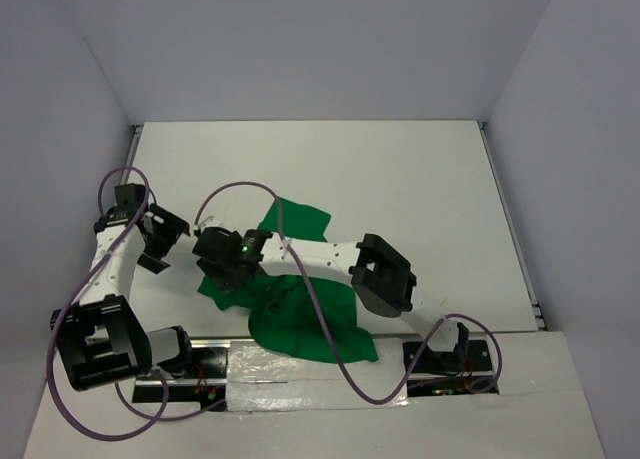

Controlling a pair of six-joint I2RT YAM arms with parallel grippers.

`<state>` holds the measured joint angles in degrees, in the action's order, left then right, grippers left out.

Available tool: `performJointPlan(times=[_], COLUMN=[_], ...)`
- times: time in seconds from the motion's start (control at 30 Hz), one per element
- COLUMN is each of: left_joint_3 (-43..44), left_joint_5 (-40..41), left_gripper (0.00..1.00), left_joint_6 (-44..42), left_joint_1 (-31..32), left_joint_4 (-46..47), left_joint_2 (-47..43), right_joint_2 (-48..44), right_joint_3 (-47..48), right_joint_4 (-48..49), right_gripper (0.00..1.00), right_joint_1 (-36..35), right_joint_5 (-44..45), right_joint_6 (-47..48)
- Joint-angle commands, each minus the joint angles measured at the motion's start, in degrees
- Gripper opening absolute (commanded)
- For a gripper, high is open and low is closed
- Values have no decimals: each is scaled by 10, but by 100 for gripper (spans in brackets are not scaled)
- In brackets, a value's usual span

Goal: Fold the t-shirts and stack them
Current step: Flatten out the tshirt

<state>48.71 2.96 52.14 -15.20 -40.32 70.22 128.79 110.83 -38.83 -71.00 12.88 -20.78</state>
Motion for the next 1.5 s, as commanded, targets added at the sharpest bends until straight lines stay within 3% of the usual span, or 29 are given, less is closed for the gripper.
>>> performJointPlan(times=[0.0,0.07,0.17,0.2,0.27,0.33,0.47,0.7,0.77,0.9,0.93,0.97,1.0,1.03,1.1,1.2,1.3,1.33,1.47], left_joint_3=[34,45,60,63,72,77,86,124,132,194,207,218,239,249,268,234,145,122,0], left_joint_5=[-9,-12,-18,-21,-33,-41,-45,-95,-98,-91,-91,-90,-83,-81,-80,-90,-106,-105,-103], left_gripper=[99,99,99,99,99,99,99,99,100,99,100,99,99,99,99,99,99,99,99], left_joint_6=[-19,-21,-27,-28,-32,-31,-33,-17,-17,-13,-13,-12,-8,-7,-10,-13,-24,-29,-29], left_joint_1=[-10,-16,-22,-22,-22,-23,-23,-16,-8,44,56,71,100,114,147,182,198,207,280], left_joint_4=[1,2,2,0,-2,1,9,27,34,31,28,27,26,24,19,25,41,44,45], left_joint_2=[5,14,27,32,38,41,53,105,116,169,193,203,212,227,237,223,170,151,45], right_joint_2=[11,23,25,23,2,-35,-193,-418,-445,-428,-387,-358,-321,-252,-238,-371,-391,-387,-361], right_joint_3=[14,30,36,37,34,-12,-104,-239,-300,-328,-320,-284,-247,-210,-169,-274,-279,-279,-315], right_joint_4=[-22,-38,-47,-50,-61,-37,8,66,88,129,130,128,72,35,10,101,68,60,59], right_gripper=[65,56,35,14,0,0,0,0,0,0,7,62,78,83,89,93,95,95,96], right_joint_1=[11,17,24,26,35,45,107,243,295,464,487,513,558,573,578,525,415,348,236], right_joint_5=[14,15,19,18,28,36,44,162,168,154,167,160,125,109,98,51,45,56,20], right_joint_6=[2,-1,-4,-6,-10,-10,-23,-16,-10,-20,-29,-33,-51,-92,-116,-108,-88,-81,-83])
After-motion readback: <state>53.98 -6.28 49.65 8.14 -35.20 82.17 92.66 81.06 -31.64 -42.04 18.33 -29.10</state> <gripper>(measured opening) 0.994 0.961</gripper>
